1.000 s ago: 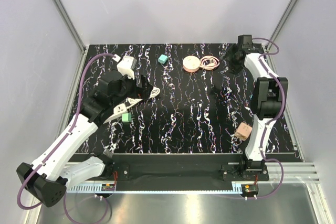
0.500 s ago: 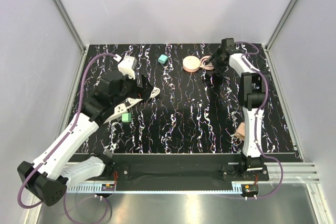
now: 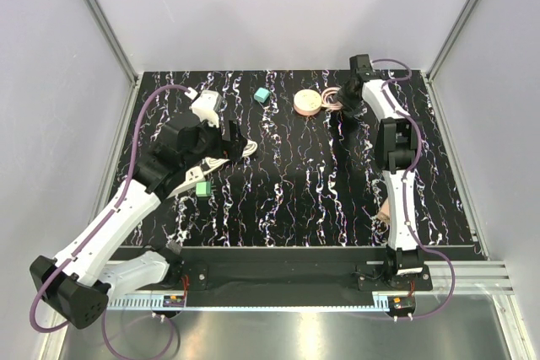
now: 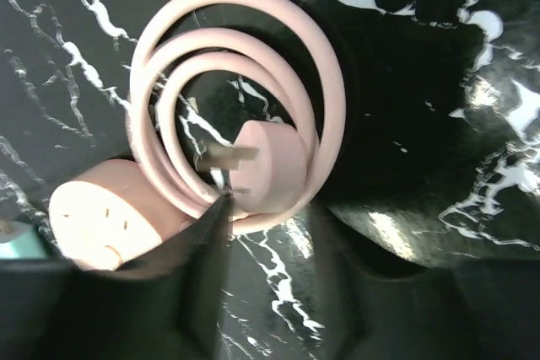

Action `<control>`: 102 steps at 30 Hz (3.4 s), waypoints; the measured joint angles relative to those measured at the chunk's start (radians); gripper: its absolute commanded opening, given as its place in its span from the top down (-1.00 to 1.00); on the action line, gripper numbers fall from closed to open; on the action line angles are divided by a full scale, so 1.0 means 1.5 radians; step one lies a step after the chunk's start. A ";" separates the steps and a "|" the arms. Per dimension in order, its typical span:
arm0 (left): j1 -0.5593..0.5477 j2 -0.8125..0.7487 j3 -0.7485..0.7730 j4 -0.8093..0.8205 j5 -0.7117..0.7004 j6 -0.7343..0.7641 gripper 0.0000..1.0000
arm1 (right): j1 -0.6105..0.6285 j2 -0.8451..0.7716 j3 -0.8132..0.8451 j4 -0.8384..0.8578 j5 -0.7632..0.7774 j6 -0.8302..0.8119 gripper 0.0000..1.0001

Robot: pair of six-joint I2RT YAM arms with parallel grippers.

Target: Insert the plug

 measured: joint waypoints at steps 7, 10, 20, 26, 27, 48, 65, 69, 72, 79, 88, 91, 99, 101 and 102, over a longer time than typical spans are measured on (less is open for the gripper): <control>0.001 0.000 0.000 0.000 0.000 0.000 -0.98 | 0.011 0.018 0.067 -0.079 0.080 -0.092 0.47; 0.001 0.000 0.000 0.000 0.000 0.000 -0.98 | 0.012 0.017 0.069 -0.091 0.108 -0.147 0.48; 0.001 0.005 0.000 0.000 0.000 -0.001 -0.98 | 0.012 -0.116 -0.150 -0.064 0.204 -0.321 0.23; 0.001 0.012 0.000 0.000 0.000 -0.003 -0.98 | 0.005 -0.145 -0.197 -0.106 0.200 -0.344 -0.35; 0.001 0.012 0.000 -0.001 0.000 -0.004 -0.98 | 0.005 -0.149 -0.197 -0.112 0.194 -0.343 -0.49; 0.001 -0.001 0.000 -0.001 0.016 -0.012 -0.98 | -0.213 -0.503 -0.550 -0.155 0.227 -0.195 -0.91; 0.001 -0.005 0.000 -0.001 0.021 -0.011 -0.98 | -0.249 -0.403 -0.558 -0.045 0.154 -0.189 -0.54; 0.001 -0.005 0.000 -0.001 0.028 -0.011 -0.98 | -0.249 -0.392 -0.558 -0.045 0.160 -0.197 -0.14; 0.001 -0.005 0.000 -0.001 0.035 -0.011 -0.98 | -0.248 -0.392 -0.558 -0.036 0.158 -0.209 0.26; 0.001 0.000 0.000 0.000 0.050 -0.013 -0.89 | -0.207 -0.442 -0.560 -0.013 0.170 -0.255 0.72; 0.001 0.035 0.000 -0.001 0.078 -0.038 -0.89 | -0.092 -0.522 -0.556 -0.022 0.248 -0.270 -0.34; 0.001 0.036 0.000 -0.001 0.084 -0.040 -0.92 | -0.141 -0.504 -0.540 -0.050 0.261 -0.231 -0.46; 0.001 0.036 0.000 -0.001 0.086 -0.039 -0.94 | -0.239 -0.402 -0.506 -0.089 0.262 -0.125 -0.46; 0.001 0.036 0.000 -0.001 0.087 -0.039 -0.94 | -0.239 -0.383 -0.495 -0.094 0.260 -0.104 -0.46; 0.001 0.036 0.000 -0.001 0.088 -0.039 -0.95 | -0.239 -0.376 -0.491 -0.096 0.258 -0.096 -0.46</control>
